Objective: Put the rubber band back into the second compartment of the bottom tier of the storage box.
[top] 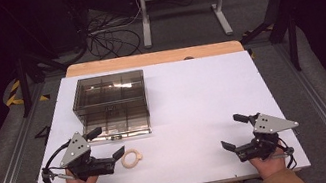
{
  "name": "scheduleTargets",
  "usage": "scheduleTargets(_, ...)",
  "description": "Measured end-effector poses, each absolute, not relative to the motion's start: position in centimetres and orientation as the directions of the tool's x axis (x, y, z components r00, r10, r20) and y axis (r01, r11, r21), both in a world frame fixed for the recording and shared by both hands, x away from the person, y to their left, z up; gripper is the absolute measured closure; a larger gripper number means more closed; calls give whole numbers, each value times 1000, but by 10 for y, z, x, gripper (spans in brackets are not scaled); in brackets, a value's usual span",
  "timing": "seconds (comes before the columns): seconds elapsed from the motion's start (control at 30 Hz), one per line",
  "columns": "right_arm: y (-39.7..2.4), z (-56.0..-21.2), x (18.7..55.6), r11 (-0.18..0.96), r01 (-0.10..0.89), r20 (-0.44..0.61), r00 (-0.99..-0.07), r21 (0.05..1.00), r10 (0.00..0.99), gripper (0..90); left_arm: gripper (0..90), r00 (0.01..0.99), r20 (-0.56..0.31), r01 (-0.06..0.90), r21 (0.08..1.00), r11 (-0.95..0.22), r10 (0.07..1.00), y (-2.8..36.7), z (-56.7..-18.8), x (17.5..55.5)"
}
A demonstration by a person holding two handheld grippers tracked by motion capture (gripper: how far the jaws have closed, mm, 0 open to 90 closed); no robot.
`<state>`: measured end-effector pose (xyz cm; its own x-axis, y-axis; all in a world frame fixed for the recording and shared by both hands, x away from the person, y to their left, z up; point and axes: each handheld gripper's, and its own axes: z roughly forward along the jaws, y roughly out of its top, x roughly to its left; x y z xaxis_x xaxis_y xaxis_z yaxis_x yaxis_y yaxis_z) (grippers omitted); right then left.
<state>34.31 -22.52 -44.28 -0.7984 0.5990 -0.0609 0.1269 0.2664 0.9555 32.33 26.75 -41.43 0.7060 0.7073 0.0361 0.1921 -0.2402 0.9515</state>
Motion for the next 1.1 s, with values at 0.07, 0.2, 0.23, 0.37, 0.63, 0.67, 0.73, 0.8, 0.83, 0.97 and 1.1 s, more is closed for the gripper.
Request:
scheduleTargets(0.07, -225, -443, 343, 267, 127, -61, -798, 955, 599, 30, 31, 710, 31, 197, 951, -240, 704, 265, -414, 325)
scheduleTargets(0.2, -225, -443, 343, 265, 129, -59, -799, 956, 599, 30, 31, 716, 28, 198, 950, -242, 697, 261, -413, 329)
scheduleTargets(0.23, -225, -443, 343, 266, 128, -59, -799, 955, 599, 30, 31, 719, 28, 199, 949, -245, 695, 260, -412, 330)
scheduleTargets(0.37, -225, -443, 344, 269, 128, -61, -800, 955, 597, 31, 31, 725, 27, 199, 948, -247, 688, 255, -412, 333)
scheduleTargets(0.63, -226, -443, 344, 269, 128, -61, -800, 955, 596, 31, 32, 737, 12, 210, 946, -245, 676, 248, -411, 342)
scheduleTargets(0.67, -225, -444, 344, 268, 129, -59, -801, 955, 596, 31, 32, 739, 3, 215, 946, -240, 674, 247, -412, 343)
scheduleTargets(0.73, -225, -444, 344, 270, 129, -60, -801, 954, 595, 31, 33, 738, 2, 215, 947, -238, 675, 247, -411, 344)
scheduleTargets(0.8, -225, -444, 344, 270, 129, -60, -802, 954, 595, 31, 34, 741, 3, 214, 947, -239, 672, 246, -411, 345)
scheduleTargets(0.83, -225, -444, 344, 268, 129, -58, -802, 955, 594, 31, 35, 743, -2, 216, 947, -237, 669, 246, -411, 345)
scheduleTargets(0.97, -225, -444, 345, 267, 129, -58, -803, 955, 593, 31, 37, 748, -23, 229, 947, -225, 663, 246, -411, 345)
scheduleTargets(1.1, -225, -444, 345, 267, 129, -57, -804, 955, 592, 31, 37, 751, -23, 226, 948, -225, 659, 246, -410, 345)
